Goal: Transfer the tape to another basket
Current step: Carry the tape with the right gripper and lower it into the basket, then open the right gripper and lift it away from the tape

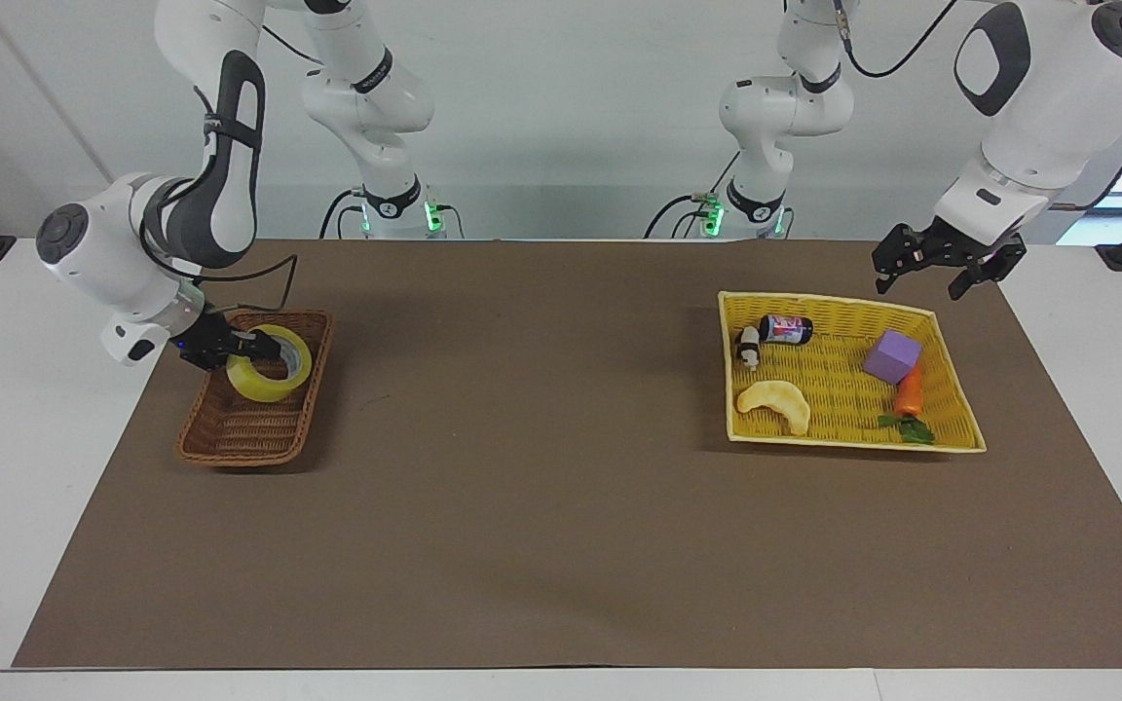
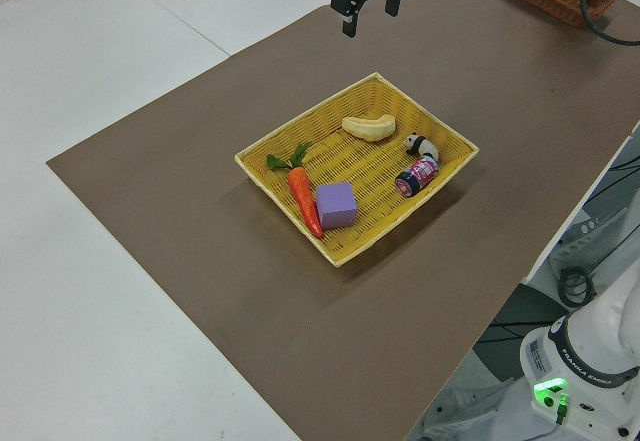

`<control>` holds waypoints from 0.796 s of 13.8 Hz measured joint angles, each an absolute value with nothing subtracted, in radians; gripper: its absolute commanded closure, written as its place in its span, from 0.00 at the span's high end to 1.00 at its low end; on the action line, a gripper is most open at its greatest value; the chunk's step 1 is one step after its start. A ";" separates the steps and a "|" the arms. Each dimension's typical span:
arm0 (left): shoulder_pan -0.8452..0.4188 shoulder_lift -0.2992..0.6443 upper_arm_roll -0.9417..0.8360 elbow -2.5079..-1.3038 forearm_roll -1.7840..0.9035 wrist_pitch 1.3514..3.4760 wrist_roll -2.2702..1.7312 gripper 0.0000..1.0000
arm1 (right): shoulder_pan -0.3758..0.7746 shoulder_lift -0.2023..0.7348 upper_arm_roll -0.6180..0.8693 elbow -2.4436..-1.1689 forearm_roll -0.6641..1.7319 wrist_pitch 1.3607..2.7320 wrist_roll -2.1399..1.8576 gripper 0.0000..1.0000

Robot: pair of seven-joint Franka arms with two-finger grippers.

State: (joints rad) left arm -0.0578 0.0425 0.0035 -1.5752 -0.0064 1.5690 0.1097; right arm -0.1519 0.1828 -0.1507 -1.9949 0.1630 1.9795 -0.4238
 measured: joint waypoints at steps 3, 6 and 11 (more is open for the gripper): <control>-0.058 0.043 0.003 -1.575 -0.006 1.569 0.110 1.00 | -0.152 0.195 -0.151 -1.997 0.163 1.985 -0.424 1.00; -0.058 0.043 0.004 -1.575 -0.006 1.569 0.110 1.00 | -0.153 0.196 -0.151 -1.996 0.164 1.988 -0.424 1.00; -0.058 0.043 0.003 -1.575 -0.006 1.569 0.110 1.00 | -0.156 0.197 -0.150 -1.947 0.208 2.007 -0.423 1.00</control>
